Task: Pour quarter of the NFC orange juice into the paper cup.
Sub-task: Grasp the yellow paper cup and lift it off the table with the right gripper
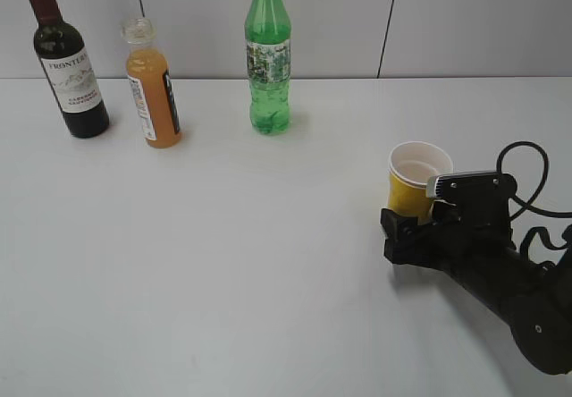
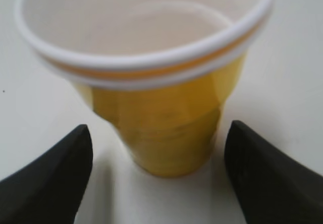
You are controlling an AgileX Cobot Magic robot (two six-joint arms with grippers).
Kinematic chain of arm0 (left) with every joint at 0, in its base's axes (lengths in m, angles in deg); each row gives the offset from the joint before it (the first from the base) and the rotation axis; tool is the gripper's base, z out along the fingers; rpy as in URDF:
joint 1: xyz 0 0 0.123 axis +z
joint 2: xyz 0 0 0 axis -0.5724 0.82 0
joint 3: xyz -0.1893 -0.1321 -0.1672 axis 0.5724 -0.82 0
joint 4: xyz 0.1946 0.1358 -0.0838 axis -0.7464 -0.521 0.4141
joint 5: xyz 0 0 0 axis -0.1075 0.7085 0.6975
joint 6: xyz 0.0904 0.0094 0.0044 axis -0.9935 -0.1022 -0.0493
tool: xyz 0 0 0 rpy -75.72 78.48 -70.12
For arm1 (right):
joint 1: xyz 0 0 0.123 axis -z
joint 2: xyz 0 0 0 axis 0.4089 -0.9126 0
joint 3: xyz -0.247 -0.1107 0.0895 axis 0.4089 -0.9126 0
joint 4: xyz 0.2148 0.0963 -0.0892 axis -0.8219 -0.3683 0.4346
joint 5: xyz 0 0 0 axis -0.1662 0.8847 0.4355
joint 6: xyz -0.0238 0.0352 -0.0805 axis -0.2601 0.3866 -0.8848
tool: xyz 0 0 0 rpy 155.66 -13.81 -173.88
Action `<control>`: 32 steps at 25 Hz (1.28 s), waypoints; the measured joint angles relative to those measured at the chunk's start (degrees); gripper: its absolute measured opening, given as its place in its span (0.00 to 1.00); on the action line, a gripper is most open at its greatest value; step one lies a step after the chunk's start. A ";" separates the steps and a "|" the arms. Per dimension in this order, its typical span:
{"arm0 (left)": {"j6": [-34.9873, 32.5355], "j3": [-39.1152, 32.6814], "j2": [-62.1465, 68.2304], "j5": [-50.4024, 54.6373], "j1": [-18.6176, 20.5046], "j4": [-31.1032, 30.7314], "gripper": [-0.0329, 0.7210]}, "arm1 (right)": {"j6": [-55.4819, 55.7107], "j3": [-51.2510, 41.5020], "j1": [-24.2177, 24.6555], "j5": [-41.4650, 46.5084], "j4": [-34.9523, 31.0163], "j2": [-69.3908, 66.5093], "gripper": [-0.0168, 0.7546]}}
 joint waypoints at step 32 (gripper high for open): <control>-0.05 0.00 0.00 0.00 0.00 -0.02 0.82 | -1.70 3.50 0.00 0.55 3.75 2.33 0.65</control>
